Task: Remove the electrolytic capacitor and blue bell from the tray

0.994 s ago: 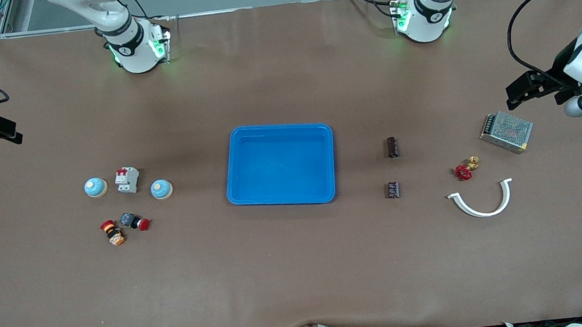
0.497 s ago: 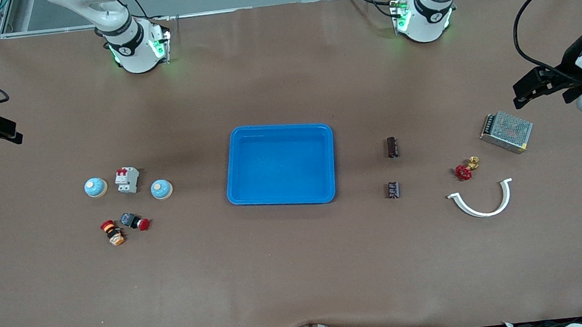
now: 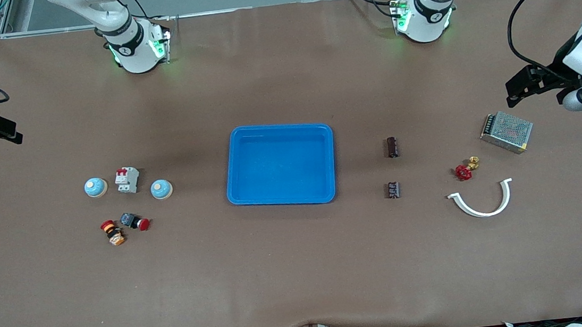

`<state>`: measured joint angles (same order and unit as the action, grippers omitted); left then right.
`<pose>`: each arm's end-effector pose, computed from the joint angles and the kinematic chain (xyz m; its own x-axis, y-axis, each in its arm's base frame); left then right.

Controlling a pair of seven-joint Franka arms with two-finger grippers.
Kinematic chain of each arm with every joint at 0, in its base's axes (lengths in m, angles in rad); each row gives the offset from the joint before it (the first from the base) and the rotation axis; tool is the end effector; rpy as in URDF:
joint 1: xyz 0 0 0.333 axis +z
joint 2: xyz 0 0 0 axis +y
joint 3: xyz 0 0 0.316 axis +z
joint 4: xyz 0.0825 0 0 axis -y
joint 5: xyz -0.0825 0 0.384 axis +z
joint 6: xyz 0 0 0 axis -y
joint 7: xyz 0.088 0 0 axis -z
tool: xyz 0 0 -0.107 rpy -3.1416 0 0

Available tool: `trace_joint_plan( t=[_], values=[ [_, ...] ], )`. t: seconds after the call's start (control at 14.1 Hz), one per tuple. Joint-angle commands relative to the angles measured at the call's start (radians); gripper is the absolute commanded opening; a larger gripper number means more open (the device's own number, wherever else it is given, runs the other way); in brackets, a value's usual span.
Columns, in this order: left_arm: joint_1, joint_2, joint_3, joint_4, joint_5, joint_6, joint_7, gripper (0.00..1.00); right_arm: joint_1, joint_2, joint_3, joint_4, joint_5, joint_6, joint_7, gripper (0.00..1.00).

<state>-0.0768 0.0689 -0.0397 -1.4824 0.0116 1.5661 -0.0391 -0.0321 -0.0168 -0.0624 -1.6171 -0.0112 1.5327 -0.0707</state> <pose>0.5723 -0.0649 0.6269 0.9969 -0.0771 0.0152 -0.0770 -0.9970 -0.0083 0.5415 -0.0528 0.6088 0.9974 -0.0239 -0.0681 -0.0236 -0.9997 0.0054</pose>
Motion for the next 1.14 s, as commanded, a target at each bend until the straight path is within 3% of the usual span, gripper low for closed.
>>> trace_joint_plan(
  t=[0.0,1.06],
  values=[
    [0.009,0.002,-0.008,0.011,0.021,-0.015,0.079,1.00,-0.008,-0.012,0.006,-0.004,0.017,-0.003,0.009,1.00],
    [0.008,0.002,-0.008,0.010,0.044,-0.017,0.134,1.00,-0.006,-0.012,0.006,-0.004,0.016,-0.003,0.009,1.00]
  ],
)
